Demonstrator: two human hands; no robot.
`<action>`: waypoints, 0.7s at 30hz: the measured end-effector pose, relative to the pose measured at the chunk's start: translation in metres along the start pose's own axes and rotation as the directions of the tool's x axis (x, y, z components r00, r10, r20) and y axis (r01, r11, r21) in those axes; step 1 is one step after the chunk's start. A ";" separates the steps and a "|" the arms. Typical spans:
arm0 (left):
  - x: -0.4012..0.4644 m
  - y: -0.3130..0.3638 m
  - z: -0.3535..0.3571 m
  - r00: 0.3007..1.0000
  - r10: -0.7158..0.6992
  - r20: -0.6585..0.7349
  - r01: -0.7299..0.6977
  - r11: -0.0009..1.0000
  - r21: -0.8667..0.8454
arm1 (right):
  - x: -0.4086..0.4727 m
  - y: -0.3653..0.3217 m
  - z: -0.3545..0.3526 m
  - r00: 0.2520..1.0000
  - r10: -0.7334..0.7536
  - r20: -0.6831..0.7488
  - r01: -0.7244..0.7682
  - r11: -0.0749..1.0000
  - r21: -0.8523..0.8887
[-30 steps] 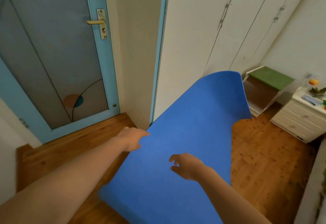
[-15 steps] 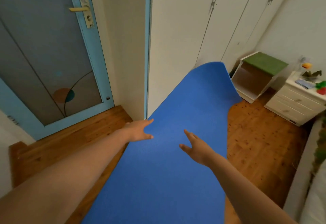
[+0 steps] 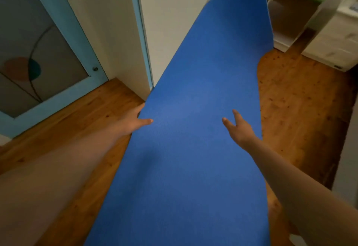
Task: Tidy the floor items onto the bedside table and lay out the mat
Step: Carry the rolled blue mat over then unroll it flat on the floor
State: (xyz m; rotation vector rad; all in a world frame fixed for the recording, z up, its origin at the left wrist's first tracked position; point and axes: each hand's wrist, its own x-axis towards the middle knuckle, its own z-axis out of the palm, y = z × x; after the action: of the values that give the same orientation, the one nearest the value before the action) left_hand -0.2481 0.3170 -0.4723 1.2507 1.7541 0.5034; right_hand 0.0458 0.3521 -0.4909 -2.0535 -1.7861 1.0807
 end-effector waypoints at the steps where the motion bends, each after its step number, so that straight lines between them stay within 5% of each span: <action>1: 0.015 -0.026 0.016 1.000 -0.012 -0.001 0.012 1.000 -0.009 | 0.011 0.021 0.023 1.000 0.014 -0.008 -0.013 1.000 0.019; 8: 0.118 -0.166 0.143 0.996 -0.069 -0.059 0.071 0.997 0.030 | 0.085 0.164 0.158 0.998 0.055 -0.036 -0.053 0.997 0.060; 14: 0.177 -0.250 0.256 0.998 -0.013 0.063 0.001 0.984 0.176 | 0.131 0.265 0.262 0.997 0.075 -0.027 -0.073 0.994 0.077; 21: 0.250 -0.272 0.401 0.960 0.130 0.249 -0.206 0.927 0.313 | 0.190 0.374 0.319 0.990 0.084 -0.115 -0.068 0.988 0.136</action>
State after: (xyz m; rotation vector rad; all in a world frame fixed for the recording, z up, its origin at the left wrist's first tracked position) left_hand -0.0787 0.3648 -0.9881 1.6422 1.5886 0.1491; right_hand 0.1273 0.3427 -1.0116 -2.0757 -1.5487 1.0413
